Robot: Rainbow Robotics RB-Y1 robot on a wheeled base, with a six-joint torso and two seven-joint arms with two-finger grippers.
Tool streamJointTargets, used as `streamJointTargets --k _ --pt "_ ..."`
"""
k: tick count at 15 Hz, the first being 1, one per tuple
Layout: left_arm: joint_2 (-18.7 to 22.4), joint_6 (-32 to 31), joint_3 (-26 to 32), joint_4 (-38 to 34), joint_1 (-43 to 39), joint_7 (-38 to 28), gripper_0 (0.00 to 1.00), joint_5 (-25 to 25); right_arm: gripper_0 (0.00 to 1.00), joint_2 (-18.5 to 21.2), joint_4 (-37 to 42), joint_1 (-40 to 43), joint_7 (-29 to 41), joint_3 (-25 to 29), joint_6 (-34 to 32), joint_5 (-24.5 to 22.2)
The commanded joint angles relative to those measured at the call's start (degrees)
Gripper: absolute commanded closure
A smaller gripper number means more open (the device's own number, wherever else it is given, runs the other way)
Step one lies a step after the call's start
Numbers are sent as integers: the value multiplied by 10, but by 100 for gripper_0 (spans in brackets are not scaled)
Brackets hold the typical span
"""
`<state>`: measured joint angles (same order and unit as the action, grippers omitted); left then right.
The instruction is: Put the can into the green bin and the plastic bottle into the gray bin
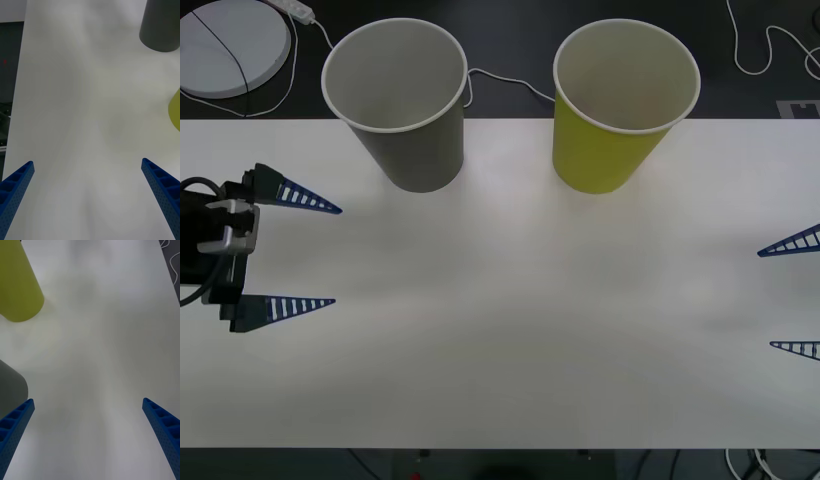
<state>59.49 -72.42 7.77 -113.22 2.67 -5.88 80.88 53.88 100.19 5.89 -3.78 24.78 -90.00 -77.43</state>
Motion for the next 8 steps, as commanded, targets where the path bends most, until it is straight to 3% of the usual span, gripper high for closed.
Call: streamJointTargets --k 1,8 --pt "0 0 7 0 -18 10 0 16 0 0 0 0 0 0 0 0" --pt "5 -21 7 0 -21 18 0 41 0 0 0 0 0 0 0 0"
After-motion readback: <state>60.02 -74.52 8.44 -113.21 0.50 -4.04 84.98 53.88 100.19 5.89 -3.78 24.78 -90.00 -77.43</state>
